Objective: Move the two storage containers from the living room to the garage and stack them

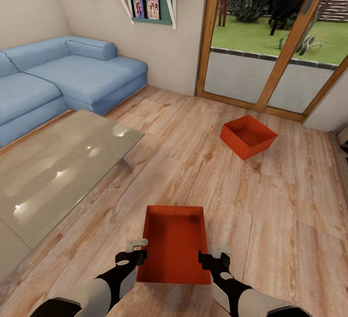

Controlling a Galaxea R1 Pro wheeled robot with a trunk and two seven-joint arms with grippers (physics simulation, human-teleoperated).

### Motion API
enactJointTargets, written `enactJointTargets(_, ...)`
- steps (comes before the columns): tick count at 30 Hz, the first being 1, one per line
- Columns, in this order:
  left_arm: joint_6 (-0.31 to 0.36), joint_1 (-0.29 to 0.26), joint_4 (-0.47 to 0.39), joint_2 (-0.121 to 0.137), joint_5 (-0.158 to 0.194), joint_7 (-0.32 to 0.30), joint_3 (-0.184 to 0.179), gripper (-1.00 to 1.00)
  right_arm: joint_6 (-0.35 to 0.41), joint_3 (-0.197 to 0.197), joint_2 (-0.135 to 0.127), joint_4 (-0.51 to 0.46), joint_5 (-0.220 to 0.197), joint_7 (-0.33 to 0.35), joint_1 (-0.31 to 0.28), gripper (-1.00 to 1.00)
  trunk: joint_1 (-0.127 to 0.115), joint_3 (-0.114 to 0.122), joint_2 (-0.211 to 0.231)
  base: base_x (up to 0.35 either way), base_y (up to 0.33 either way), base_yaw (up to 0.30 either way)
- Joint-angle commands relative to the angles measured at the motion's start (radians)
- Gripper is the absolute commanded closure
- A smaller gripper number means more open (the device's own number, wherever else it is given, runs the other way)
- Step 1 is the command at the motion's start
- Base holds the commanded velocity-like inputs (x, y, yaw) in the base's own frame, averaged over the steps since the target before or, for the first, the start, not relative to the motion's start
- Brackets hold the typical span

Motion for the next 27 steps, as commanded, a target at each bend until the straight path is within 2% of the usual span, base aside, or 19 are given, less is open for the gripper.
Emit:
enactJointTargets(1, -0.004, -0.001, 0.001, 0.000, 0.010, 0.003, -0.009, -1.00, -0.003, 0.009, 0.000, 0.001, -0.010, -0.002, -0.001, -1.00, 0.000, -0.001, 0.000, 0.000, 0.000, 0.000)
enactJointTargets(12, -0.005, 0.000, 0.003, 0.000, 0.021, 0.004, -0.008, -1.00, -0.004, 0.015, -0.002, 0.001, 0.007, -0.003, -0.001, -1.00, 0.000, -0.001, 0.000, 0.000, 0.000, 0.000)
enactJointTargets(17, -0.005, -0.001, 0.003, 0.000, 0.022, 0.005, -0.009, -1.00, -0.004, 0.017, -0.012, 0.001, 0.009, -0.001, -0.001, -1.00, 0.000, -0.001, 0.000, 0.000, 0.000, 0.000)
enactJointTargets(23, -0.005, -0.001, 0.003, 0.001, 0.024, 0.005, -0.007, -1.00, -0.004, 0.017, -0.016, 0.001, 0.041, 0.002, -0.001, -1.00, 0.000, -0.001, 0.000, 0.000, 0.000, 0.000)
enactJointTargets(27, -0.005, -0.001, 0.003, 0.002, 0.025, 0.005, -0.007, -1.00, -0.004, 0.017, -0.015, 0.001, 0.046, 0.002, -0.001, -1.00, 0.000, -0.001, 0.000, 0.000, 0.000, 0.000)
